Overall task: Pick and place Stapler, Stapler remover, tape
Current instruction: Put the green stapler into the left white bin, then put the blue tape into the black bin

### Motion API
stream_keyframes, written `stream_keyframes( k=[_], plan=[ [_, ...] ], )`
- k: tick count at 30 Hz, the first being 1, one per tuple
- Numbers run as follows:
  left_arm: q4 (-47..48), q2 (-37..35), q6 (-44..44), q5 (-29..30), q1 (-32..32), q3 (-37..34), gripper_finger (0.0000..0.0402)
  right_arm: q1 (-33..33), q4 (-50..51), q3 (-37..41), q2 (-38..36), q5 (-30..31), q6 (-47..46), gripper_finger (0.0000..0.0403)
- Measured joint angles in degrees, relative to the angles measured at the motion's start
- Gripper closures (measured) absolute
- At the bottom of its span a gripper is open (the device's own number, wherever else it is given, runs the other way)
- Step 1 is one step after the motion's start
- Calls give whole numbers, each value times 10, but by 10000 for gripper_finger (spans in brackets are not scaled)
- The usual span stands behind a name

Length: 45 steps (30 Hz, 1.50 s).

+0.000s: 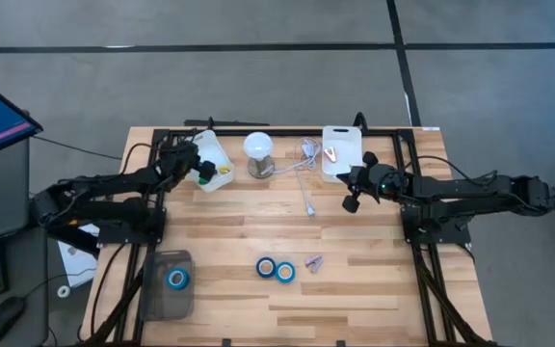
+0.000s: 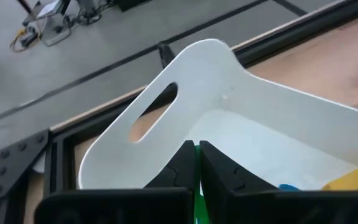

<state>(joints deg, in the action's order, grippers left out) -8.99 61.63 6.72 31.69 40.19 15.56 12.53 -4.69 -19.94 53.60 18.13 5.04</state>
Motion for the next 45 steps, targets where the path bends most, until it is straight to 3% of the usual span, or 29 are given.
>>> stream_keyframes(
  k=[13,19,22,35,41,45],
  plan=[
    [-27,0,20,-9,4,-4,339,0,0,0,0,0,0,403],
    [-118,0,-11,-174,-18,-4,362,0,0,0,0,0,0,403],
    [-140,0,-47,-198,-68,0,393,0,0,0,0,0,0,403],
    [-136,0,-77,-193,-338,21,400,0,0,0,0,0,-1,403],
    [-40,0,-44,-74,-450,89,400,0,-4,0,0,0,-1,403],
    [52,23,-43,-34,-478,179,400,0,-5,0,0,0,-1,403]
  ],
)
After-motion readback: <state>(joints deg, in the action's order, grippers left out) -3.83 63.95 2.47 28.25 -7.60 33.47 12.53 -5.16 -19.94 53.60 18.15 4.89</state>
